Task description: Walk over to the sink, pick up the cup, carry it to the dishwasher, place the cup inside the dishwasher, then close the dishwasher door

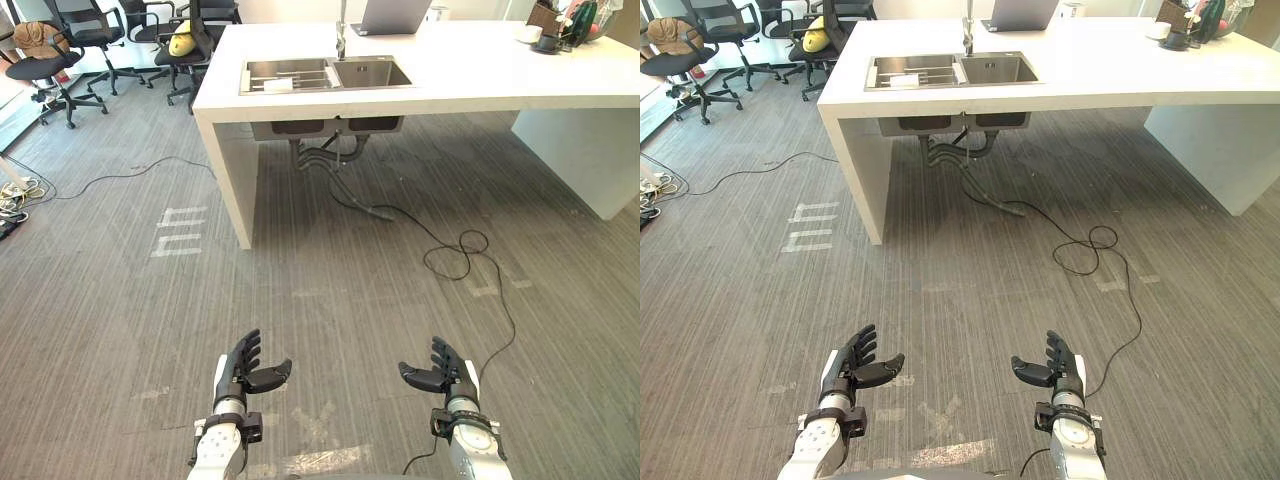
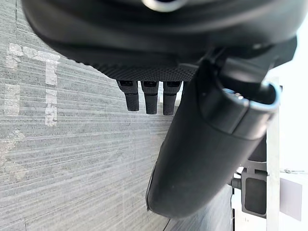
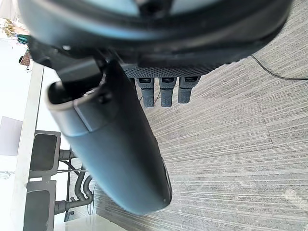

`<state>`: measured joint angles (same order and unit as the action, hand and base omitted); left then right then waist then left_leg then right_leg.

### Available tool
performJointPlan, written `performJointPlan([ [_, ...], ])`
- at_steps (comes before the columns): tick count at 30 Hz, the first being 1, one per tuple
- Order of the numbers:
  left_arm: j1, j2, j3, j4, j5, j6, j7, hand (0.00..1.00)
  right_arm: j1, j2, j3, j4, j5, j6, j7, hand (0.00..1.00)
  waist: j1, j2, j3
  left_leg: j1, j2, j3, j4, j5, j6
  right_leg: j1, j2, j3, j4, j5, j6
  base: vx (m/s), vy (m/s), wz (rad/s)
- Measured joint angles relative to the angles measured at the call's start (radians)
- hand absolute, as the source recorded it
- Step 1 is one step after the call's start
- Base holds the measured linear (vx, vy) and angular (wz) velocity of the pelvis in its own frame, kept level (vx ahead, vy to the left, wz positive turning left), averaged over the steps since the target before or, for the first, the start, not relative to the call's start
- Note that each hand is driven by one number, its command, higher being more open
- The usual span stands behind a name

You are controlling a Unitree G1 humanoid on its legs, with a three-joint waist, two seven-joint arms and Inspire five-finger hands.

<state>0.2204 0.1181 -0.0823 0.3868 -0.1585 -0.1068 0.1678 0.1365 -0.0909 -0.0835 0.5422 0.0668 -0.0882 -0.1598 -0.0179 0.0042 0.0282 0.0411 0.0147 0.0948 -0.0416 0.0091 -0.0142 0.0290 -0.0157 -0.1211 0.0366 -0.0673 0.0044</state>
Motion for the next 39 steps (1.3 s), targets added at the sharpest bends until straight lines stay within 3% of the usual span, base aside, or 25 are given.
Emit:
performJointPlan([
  [21, 0.035, -0.010, 0.087, 0.166, -0.079, 0.005, -0.003, 0.90, -0.006, -0.028, -0.047, 0.069, 0.000, 0.001, 0.006, 0.90, 0.000, 0.002, 0.007, 0.013, -0.002, -0.006, -0.010, 0.002, -0.001, 0.020, -0.001, -0.011, -0.016, 0.001, 0.000, 0.00, -0.001, 0.00],
  [31, 0.041, -0.015, 0.125, 0.164, -0.097, 0.009, -0.004, 0.90, -0.013, -0.027, -0.069, 0.073, 0.000, 0.002, 0.000, 0.90, 0.004, 0.001, 0.022, -0.002, -0.004, -0.002, -0.017, -0.005, 0.000, 0.001, -0.002, -0.012, -0.017, -0.006, 0.003, 0.00, 0.000, 0.00],
  [34, 0.044, -0.016, 0.125, 0.122, -0.098, 0.009, -0.003, 0.90, -0.025, -0.027, -0.069, 0.069, 0.000, 0.002, -0.001, 0.90, 0.009, -0.002, 0.041, -0.042, -0.003, 0.008, 0.060, -0.055, 0.005, -0.035, -0.008, 0.003, 0.040, -0.040, 0.003, 0.02, 0.002, -0.14],
  [38, 0.045, -0.022, 0.136, 0.034, -0.099, 0.008, -0.001, 0.90, -0.050, -0.039, -0.070, 0.064, 0.000, 0.003, -0.003, 0.90, 0.025, -0.010, 0.074, -0.109, -0.014, 0.045, 0.229, -0.176, 0.023, -0.139, -0.041, 0.036, 0.261, -0.170, 0.019, 0.05, 0.027, -0.22],
  [39, 0.046, -0.022, 0.136, 0.012, -0.102, 0.007, -0.001, 0.90, -0.050, -0.047, -0.071, 0.064, 0.000, 0.007, -0.003, 0.90, 0.026, -0.014, 0.081, -0.110, -0.022, 0.045, 0.260, -0.208, 0.031, -0.162, -0.059, 0.030, 0.342, -0.204, 0.037, 0.14, 0.068, -0.05],
])
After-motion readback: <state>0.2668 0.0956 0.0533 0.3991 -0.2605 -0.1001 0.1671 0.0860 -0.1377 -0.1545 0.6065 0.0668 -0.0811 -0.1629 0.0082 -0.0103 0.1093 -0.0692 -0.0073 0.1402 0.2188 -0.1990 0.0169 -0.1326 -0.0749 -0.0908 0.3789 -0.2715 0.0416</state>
